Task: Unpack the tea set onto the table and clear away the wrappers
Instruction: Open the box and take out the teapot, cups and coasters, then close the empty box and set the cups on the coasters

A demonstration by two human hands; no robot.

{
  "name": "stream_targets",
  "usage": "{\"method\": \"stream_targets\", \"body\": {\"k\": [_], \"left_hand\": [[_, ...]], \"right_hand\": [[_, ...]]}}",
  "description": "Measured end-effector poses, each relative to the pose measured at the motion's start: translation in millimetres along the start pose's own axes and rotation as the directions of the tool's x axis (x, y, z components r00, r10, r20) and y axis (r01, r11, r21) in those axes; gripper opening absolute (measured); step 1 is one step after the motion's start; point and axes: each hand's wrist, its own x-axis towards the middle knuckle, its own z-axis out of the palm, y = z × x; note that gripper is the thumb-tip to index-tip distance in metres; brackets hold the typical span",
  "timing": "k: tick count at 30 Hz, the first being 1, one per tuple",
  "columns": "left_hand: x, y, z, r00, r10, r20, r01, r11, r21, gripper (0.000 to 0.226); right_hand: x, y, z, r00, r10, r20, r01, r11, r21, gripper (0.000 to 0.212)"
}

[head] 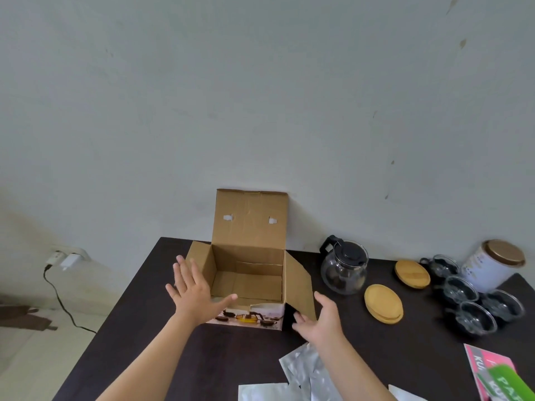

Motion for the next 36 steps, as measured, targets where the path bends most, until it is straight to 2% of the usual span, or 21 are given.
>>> {"method": "stream_targets", "body": {"k": [2,5,7,10,15,20,24,28,32,36], "left_hand": [[-8,4,1,0.991,-0.121,-0.062,0.113,0.986,-0.122,0.146],[-18,9,2,0.959,-0.28,-0.035,0.251,0.902,-0.351,0.146],[-21,9,3,0.953,-0.301,-0.026,0.254,0.845,-0.471,0.143],[-24,5,5,0.952,-0.285,-0.115,0.165,0.791,-0.59,0.135],[-33,9,4,0.953,-0.111,-0.281,-0.067,0.829,-0.555,0.104],[-37,19,4,0.957,0.058,-0.285,-0.202,0.837,-0.508,0.083],[-33,15,10,0.962,0.088,-0.257,-0.212,0.837,-0.505,0.076],[-28,5,16,0.947,0.09,-0.308,-0.216,0.888,-0.406,0.065],[-23,-2,25,0.962,0.101,-0.253,-0.199,0.896,-0.396,0.067],[-23,-6,37,0.964,0.135,-0.231,-0.221,0.89,-0.4,0.078]], "right_hand": [[-5,-1,-1,0.998,-0.049,0.043,0.045,0.995,0.093,0.06],[-19,-1,-2,0.992,-0.078,0.095,0.064,0.988,0.14,0.056],[-26,0,-2,0.985,-0.101,0.141,0.084,0.989,0.125,0.055],[-35,4,-1,0.968,-0.146,0.206,0.135,0.989,0.065,0.053],[-45,13,5,0.948,-0.143,0.285,0.16,0.987,-0.036,0.053],[-37,22,6,0.958,-0.12,0.261,0.161,0.976,-0.143,0.048],[-34,24,4,0.966,-0.088,0.245,0.144,0.964,-0.223,0.044],[-32,18,12,0.967,-0.081,0.24,0.138,0.963,-0.232,0.04],[-22,-2,43,0.969,-0.121,0.217,0.168,0.962,-0.214,0.044],[-10,-23,88,0.957,-0.211,0.199,0.265,0.915,-0.306,0.041]]}}
